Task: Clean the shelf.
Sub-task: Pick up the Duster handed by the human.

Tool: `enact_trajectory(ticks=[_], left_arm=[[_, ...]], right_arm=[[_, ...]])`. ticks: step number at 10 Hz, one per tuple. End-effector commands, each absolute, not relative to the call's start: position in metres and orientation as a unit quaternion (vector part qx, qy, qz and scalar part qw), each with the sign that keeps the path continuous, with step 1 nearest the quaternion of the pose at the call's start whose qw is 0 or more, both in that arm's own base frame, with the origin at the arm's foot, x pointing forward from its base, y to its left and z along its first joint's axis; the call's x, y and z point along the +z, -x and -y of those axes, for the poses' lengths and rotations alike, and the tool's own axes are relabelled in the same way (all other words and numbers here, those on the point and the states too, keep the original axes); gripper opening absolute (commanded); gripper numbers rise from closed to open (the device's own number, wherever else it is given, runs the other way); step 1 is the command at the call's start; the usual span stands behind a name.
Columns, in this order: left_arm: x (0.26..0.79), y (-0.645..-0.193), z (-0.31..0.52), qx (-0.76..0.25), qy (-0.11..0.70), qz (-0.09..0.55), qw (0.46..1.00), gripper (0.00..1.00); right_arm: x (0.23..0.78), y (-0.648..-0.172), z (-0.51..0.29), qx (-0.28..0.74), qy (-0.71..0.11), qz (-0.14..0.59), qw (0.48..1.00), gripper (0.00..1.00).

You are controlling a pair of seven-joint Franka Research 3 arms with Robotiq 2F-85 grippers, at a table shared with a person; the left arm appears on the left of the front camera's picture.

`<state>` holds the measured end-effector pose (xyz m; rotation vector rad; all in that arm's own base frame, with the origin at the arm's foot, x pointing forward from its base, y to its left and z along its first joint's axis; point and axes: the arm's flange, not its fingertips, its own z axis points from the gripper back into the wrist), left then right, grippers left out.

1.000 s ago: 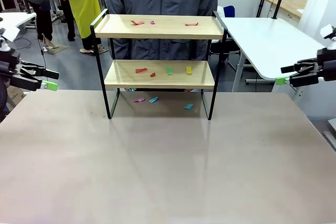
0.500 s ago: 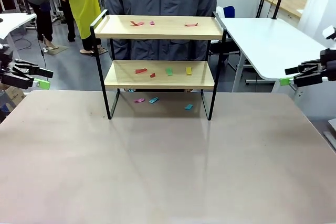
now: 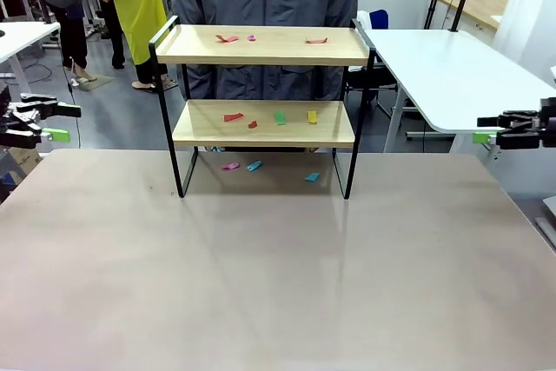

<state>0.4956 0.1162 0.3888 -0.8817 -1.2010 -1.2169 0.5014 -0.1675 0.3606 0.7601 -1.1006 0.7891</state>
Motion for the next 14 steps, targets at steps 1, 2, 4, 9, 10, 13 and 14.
enact_trajectory(ticks=[1, 2, 4, 9, 10, 13, 14], left_arm=[[0.384, -0.515, -0.13, -0.519, 0.41, 0.532, 0.529, 1.0], [0.383, -0.519, -0.135, -0.514, 0.426, 0.538, 0.515, 1.0], [0.38, -0.518, -0.141, -0.502, 0.441, 0.559, 0.491, 1.0], [0.383, -0.519, -0.145, -0.501, 0.462, 0.566, 0.463, 1.0], [0.383, -0.519, -0.146, -0.501, 0.465, 0.568, 0.459, 1.0], [0.383, -0.519, -0.144, -0.497, 0.466, 0.565, 0.466, 1.0], [0.379, -0.516, -0.142, -0.501, 0.464, 0.556, 0.474, 1.0]], right_arm=[[0.358, -0.526, 0.182, 0.347, -0.369, 0.52, 0.687, 1.0], [0.359, -0.528, 0.187, 0.341, -0.375, 0.529, 0.681, 1.0], [0.367, -0.525, 0.193, 0.339, -0.383, 0.541, 0.668, 1.0], [0.379, -0.526, 0.199, 0.331, -0.384, 0.557, 0.658, 1.0], [0.379, -0.527, 0.199, 0.331, -0.382, 0.558, 0.659, 1.0], [0.379, -0.533, 0.2, 0.331, -0.379, 0.553, 0.664, 1.0], [0.374, -0.523, 0.201, 0.339, -0.379, 0.549, 0.663, 1.0]])
